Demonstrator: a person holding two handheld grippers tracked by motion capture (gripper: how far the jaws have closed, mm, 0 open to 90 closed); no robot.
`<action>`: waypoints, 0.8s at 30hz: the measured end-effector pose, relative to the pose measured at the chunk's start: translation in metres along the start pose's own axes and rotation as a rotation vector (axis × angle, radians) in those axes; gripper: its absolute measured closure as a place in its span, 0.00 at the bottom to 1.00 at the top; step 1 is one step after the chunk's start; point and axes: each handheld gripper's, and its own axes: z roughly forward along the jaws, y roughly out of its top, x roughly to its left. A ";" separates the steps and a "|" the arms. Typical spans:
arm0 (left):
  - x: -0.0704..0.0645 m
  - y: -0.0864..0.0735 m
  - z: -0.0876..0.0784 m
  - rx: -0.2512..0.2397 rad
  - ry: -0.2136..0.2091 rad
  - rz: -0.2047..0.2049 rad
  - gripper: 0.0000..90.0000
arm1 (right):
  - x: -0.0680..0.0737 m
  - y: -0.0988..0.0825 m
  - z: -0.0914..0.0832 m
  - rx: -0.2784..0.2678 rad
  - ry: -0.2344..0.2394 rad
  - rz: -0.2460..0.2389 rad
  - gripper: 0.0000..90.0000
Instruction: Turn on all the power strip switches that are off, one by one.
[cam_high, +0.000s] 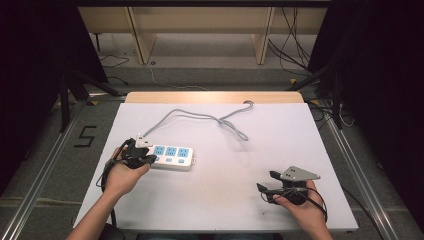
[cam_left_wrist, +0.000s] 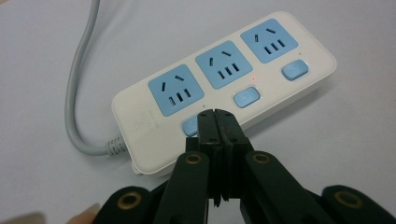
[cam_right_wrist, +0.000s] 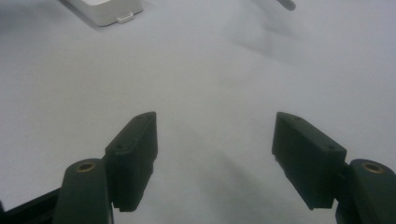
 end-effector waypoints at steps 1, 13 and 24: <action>0.000 0.001 0.000 0.000 0.001 0.002 0.99 | 0.000 0.000 0.000 0.000 0.000 0.000 0.36; 0.002 0.008 0.004 0.025 0.008 -0.002 0.99 | 0.000 0.000 0.000 0.002 0.000 0.002 0.36; 0.004 0.014 0.012 0.064 0.006 0.003 0.99 | 0.000 0.000 0.000 0.001 0.000 0.002 0.36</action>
